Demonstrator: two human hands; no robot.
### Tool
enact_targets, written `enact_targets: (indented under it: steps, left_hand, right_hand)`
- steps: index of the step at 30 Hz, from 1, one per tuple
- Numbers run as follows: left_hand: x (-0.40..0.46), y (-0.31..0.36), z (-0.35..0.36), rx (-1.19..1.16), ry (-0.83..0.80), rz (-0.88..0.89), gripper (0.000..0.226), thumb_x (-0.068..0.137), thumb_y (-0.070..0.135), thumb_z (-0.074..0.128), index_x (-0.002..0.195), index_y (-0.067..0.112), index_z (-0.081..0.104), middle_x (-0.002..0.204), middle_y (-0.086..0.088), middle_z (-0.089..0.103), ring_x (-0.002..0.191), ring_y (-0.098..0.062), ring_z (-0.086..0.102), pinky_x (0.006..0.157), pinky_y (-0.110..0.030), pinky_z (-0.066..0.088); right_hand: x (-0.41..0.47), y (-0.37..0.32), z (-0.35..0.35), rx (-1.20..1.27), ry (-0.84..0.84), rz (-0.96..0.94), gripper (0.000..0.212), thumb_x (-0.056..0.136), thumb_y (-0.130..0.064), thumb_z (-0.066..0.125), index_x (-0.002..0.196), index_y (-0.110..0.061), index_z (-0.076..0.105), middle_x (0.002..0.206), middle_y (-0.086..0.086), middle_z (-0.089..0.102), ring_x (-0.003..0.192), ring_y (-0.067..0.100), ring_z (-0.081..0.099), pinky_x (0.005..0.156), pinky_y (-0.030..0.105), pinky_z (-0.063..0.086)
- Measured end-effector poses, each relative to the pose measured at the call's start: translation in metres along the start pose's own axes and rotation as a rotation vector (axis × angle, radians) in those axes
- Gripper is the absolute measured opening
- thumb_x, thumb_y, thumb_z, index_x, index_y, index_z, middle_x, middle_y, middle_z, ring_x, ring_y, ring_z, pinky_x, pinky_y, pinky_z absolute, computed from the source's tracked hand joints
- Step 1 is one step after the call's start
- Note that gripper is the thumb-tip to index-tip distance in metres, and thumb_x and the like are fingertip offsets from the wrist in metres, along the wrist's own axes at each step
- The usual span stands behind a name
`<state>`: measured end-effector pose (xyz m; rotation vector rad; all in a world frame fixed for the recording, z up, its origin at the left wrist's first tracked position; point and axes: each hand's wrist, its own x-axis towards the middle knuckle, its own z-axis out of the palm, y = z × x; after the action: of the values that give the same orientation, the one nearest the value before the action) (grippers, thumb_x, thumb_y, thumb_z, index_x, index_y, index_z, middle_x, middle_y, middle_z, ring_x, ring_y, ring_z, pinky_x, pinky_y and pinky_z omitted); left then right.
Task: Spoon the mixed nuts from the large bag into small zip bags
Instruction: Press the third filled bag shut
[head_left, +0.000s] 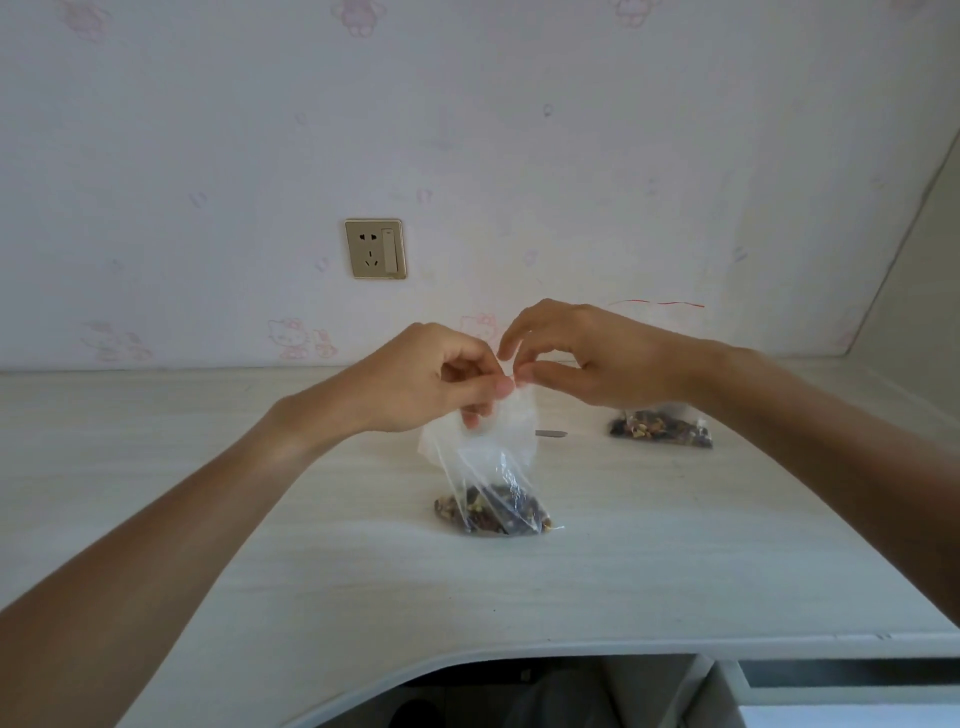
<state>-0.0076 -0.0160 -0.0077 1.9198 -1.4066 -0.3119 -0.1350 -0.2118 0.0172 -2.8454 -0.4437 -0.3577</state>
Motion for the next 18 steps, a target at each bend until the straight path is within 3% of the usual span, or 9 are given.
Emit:
enact_targets:
  steps: [5,9,12,15,18]
  left_hand:
    - [-0.001,-0.002,0.000,0.031,0.010,0.061,0.030,0.104,0.036,0.059,0.088,0.014,0.069,0.069,0.001,0.074,0.063,-0.019,0.075,0.071,-0.017,0.052]
    - [-0.002,0.002,0.000,0.063,-0.004,0.114,0.030,0.105,0.037,0.055,0.088,0.014,0.066,0.067,0.001,0.073,0.060,-0.018,0.074,0.068,-0.018,0.053]
    - [-0.004,0.004,0.000,0.097,-0.017,0.131,0.033,0.103,0.049,0.056,0.087,0.021,0.066,0.067,0.002,0.073,0.061,-0.020,0.073,0.068,-0.031,0.057]
    - [-0.007,0.000,-0.010,0.309,-0.009,0.114,0.044,0.090,0.071,0.060,0.076,0.029,0.065,0.069,0.008,0.072,0.067,-0.017,0.068,0.071,-0.040,0.057]
    - [-0.007,-0.003,-0.024,0.553,0.036,0.180,0.044,0.082,0.071,0.065,0.070,0.029,0.062,0.073,0.016,0.069,0.077,-0.007,0.066,0.077,-0.037,0.055]
  right_hand:
    - [0.001,-0.004,-0.001,0.117,0.018,0.030,0.018,0.105,-0.010,0.054,0.110,-0.010,0.072,0.112,-0.003,0.067,0.114,0.014,0.056,0.102,0.040,0.044]
    - [-0.003,-0.006,-0.001,0.219,0.026,0.101,0.011,0.098,-0.017,0.065,0.104,-0.019,0.074,0.114,-0.010,0.068,0.117,-0.001,0.054,0.105,0.026,0.040]
    - [-0.004,-0.005,-0.004,0.172,0.017,0.099,0.008,0.094,-0.020,0.071,0.101,-0.022,0.074,0.108,-0.010,0.068,0.112,-0.001,0.055,0.102,0.026,0.041]
    - [-0.004,-0.006,-0.012,0.102,-0.008,0.073,0.018,0.084,-0.007,0.071,0.095,-0.021,0.075,0.103,-0.009,0.068,0.113,0.006,0.056,0.104,0.035,0.044]
    - [-0.004,-0.005,-0.018,0.036,-0.003,-0.006,0.021,0.078,0.000,0.069,0.083,-0.021,0.068,0.103,-0.003,0.071,0.113,0.016,0.056,0.101,0.037,0.044]
